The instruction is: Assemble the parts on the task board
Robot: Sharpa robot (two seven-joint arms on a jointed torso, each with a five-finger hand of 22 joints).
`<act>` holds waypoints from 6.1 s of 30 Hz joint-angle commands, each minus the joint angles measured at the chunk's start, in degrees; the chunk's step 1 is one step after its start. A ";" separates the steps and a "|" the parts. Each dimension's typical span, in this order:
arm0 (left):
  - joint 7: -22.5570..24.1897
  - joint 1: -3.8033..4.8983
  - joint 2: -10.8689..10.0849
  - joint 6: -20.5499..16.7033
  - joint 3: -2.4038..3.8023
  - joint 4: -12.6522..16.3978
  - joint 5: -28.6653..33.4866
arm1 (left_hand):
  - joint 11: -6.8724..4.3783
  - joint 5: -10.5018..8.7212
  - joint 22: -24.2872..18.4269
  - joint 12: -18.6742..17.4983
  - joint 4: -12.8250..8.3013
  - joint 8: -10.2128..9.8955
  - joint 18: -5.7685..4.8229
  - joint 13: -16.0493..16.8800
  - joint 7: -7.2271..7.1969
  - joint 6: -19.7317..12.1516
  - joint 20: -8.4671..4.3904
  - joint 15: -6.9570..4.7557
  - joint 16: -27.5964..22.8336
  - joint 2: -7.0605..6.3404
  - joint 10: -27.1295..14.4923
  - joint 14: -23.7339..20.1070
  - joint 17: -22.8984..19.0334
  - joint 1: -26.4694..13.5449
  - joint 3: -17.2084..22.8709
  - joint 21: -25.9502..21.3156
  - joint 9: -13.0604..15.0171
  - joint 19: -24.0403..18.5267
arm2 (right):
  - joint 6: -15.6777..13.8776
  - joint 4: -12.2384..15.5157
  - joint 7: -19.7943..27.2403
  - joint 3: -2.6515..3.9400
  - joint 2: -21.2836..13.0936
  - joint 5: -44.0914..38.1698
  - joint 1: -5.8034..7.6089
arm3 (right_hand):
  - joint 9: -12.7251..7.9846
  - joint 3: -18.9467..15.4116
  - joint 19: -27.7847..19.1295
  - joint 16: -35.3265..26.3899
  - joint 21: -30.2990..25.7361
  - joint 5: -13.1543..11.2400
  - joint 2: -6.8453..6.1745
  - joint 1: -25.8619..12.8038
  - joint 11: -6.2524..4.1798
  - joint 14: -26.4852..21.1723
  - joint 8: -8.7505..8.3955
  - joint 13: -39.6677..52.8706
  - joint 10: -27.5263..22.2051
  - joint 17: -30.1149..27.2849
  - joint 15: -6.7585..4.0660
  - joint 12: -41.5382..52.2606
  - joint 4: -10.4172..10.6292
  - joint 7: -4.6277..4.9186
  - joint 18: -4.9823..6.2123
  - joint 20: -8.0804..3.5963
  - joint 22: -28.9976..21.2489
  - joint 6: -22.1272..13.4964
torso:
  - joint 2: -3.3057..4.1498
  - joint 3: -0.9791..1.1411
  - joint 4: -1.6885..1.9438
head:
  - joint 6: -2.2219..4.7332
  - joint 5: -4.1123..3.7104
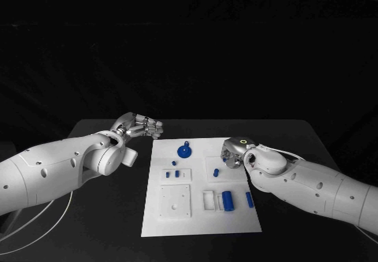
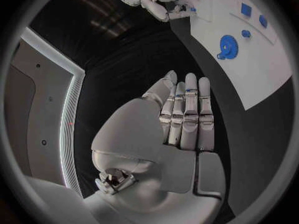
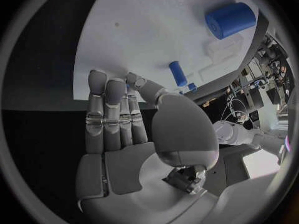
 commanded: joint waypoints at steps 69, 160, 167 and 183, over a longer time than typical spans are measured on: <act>0.50 0.12 0.92 0.69 0.04 -2.17 1.49 | 0.11 -0.11 -0.63 -0.19 0.08 -0.16 0.32 -0.07 -0.14 0.14 -0.05 0.13 -0.14 0.39 0.03 0.25 0.17 -0.09 -0.68 -0.36 -0.04 0.47 | -10.54 15.15 3.33 3.17 -2.91 5.52 -0.61 | 0.01 0.01 2.12 -0.51 3.40 -5.25 1.81 3.04 -1.22 0.77 0.14 -0.12 3.73 0.70 -1.22 -0.19 0.71 -0.99 0.13 -1.47 0.83 3.30 | -0.47 0.04 0.01 | -0.45 3.48; 0.28 0.11 3.03 1.18 0.01 -2.66 1.81 | 0.06 -0.23 -0.99 -0.19 0.21 -0.16 0.31 -0.07 -0.16 0.23 -0.02 0.16 -0.19 0.81 0.21 0.12 0.16 0.06 -1.01 -0.36 -0.03 0.33 | -6.55 12.32 4.79 -2.24 6.07 -2.85 -8.26 | 0.03 0.53 2.19 -0.82 4.99 -5.24 2.19 2.49 -1.15 1.01 0.16 -0.13 3.58 0.18 -1.21 -0.19 -0.19 -0.95 0.18 -1.45 1.25 3.14 | -0.30 0.00 -0.07 | -3.48 8.63; 0.29 0.11 3.03 1.21 0.01 -2.67 1.81 | 0.06 -0.23 -0.99 -0.19 0.21 -0.16 0.31 -0.07 -0.16 0.23 -0.02 0.16 -0.19 0.81 0.21 0.12 0.16 0.06 -1.01 -0.36 -0.03 0.33 | -6.13 12.41 4.75 -2.35 6.05 -2.99 -8.28 | 0.03 0.45 2.18 -0.78 5.06 -5.24 2.22 2.45 -1.15 0.99 0.15 -0.13 3.60 0.15 -1.21 -0.19 -0.27 -0.96 0.17 -1.45 1.27 3.18 | -0.30 -0.01 -0.06 | -3.37 8.65; 0.25 0.11 3.10 1.33 0.01 -2.80 1.81 | 0.06 -0.23 -0.99 -0.19 0.21 -0.16 0.31 -0.07 -0.16 0.23 -0.02 0.16 -0.19 0.81 0.21 0.12 0.16 0.06 -1.01 -0.36 -0.03 0.33 | -4.42 11.52 4.43 -3.26 6.21 -3.65 -8.34 | 0.03 0.32 2.16 -0.74 5.12 -5.24 2.24 2.43 -1.16 0.96 0.15 -0.13 3.61 0.13 -1.21 -0.19 -0.40 -0.96 0.16 -1.46 1.31 3.21 | -0.28 0.08 -0.15 | -3.64 8.28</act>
